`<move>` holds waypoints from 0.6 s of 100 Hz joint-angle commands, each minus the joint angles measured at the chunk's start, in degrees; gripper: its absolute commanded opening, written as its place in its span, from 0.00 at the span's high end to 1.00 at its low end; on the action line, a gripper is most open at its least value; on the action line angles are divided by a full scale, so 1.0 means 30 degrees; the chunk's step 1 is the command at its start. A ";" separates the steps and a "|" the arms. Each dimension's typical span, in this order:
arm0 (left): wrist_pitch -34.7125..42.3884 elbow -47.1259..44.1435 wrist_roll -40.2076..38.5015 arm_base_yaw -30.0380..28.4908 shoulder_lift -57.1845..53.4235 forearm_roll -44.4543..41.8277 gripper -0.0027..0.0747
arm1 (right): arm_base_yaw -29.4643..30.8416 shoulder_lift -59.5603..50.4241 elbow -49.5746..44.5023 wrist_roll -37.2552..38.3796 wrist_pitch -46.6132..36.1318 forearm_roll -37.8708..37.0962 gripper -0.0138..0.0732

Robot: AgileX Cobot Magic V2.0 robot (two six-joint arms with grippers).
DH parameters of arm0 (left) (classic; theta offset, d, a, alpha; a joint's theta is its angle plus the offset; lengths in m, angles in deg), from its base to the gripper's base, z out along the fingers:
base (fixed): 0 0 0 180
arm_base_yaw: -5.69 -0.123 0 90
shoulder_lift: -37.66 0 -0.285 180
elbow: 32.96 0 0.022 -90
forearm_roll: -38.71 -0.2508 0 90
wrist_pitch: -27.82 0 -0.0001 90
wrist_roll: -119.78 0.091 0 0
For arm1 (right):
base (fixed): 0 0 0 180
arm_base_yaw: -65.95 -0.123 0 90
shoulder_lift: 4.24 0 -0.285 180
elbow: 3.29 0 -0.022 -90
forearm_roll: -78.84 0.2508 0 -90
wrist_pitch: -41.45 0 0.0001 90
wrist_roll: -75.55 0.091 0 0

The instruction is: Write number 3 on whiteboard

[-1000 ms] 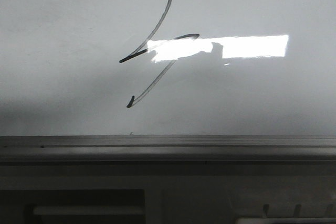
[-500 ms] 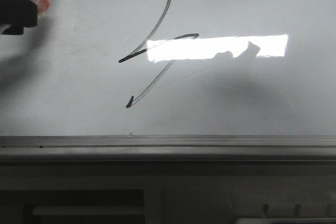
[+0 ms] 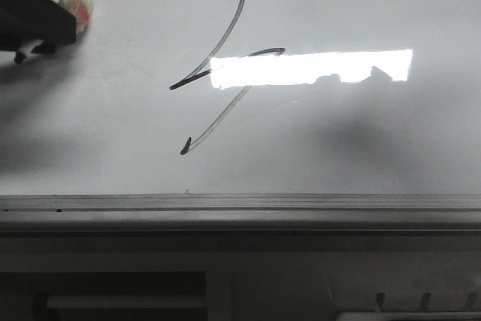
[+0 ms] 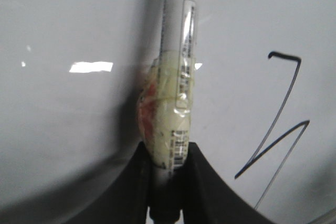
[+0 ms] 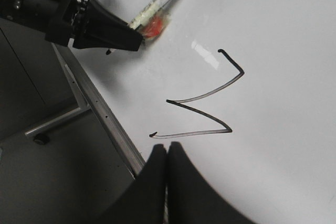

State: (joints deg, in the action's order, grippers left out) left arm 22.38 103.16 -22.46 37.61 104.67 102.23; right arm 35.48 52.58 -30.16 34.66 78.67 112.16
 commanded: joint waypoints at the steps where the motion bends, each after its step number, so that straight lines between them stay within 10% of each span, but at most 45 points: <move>1: 0.0708 0.1270 -0.0119 0.0069 0.0301 0.0533 0.99 | 0.0093 -0.0172 0.0497 0.0051 -0.1259 0.0728 0.90; 60: 0.1815 0.1843 -0.0119 0.1212 0.4471 0.0647 0.99 | 0.0093 -0.0172 0.0497 0.0051 -0.0479 0.1219 0.90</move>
State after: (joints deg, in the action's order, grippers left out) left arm 23.38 108.25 -22.46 41.53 115.14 103.70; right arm 35.48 52.58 -30.16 34.76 79.63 113.99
